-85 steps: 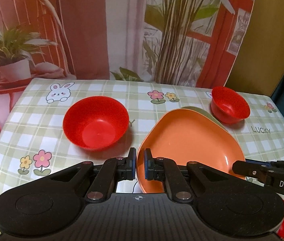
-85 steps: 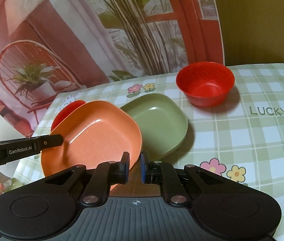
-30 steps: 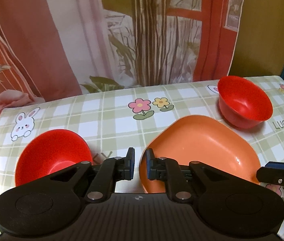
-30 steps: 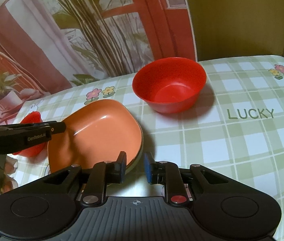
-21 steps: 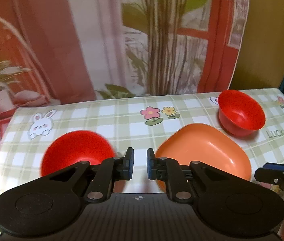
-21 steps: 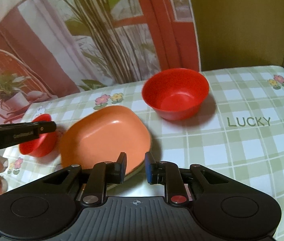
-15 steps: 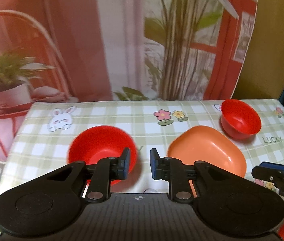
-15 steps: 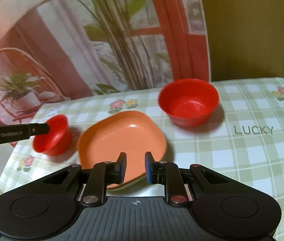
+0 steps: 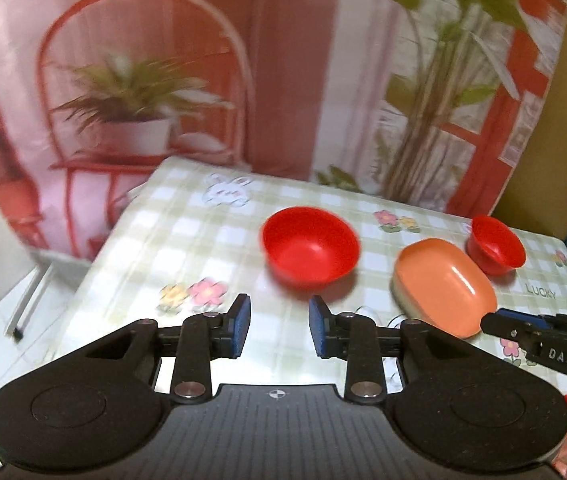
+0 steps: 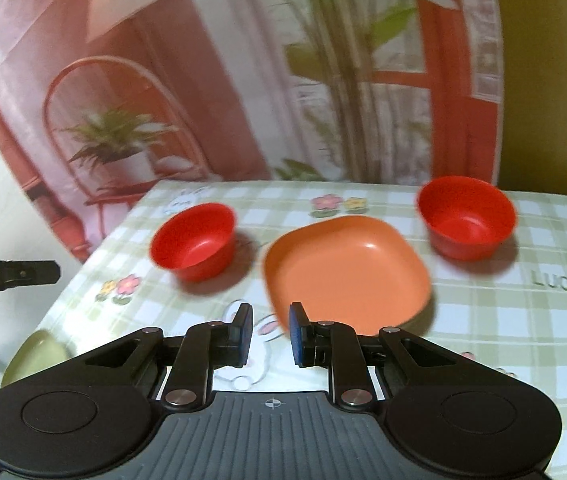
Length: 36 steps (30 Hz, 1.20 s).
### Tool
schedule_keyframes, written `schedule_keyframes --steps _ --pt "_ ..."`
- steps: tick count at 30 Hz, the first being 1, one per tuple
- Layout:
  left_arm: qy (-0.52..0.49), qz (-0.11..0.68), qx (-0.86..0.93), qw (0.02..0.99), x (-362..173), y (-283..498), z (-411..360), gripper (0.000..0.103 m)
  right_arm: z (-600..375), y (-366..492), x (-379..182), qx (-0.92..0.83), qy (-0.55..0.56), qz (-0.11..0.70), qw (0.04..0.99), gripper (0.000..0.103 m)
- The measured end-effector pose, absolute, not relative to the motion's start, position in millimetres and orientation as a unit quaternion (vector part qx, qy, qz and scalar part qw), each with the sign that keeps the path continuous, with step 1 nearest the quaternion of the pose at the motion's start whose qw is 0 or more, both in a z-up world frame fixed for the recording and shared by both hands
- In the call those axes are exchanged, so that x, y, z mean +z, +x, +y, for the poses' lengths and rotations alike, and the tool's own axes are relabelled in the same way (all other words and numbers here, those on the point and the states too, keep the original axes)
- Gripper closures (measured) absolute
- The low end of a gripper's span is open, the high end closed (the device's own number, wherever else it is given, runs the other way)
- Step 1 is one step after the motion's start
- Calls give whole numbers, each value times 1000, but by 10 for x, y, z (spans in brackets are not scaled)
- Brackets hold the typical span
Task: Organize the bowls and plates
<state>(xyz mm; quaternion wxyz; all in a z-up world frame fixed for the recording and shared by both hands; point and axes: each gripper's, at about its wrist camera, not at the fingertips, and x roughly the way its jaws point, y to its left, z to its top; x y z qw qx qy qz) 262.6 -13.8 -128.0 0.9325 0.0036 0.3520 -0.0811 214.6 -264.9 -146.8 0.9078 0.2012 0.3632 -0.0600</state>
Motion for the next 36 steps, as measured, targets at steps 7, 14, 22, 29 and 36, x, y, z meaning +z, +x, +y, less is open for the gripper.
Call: schedule_keyframes --steps 7,14,22,29,36 --pt "1 347 -19 938 -1256 2356 386 63 -2329 2360 -1403 -14 169 371 913 84" --pt "-26 341 51 939 -1346 2181 944 56 -1911 2645 -1411 48 164 383 908 84" --pt "-64 366 132 919 -1576 2089 1481 54 -1488 2975 -1434 82 139 397 904 84" --pt "-83 379 158 908 -1840 2022 1698 51 -1111 3238 -1499 113 104 411 899 84" --pt "-110 392 167 898 -2118 1973 1778 51 -738 3391 -1663 147 85 436 884 84"
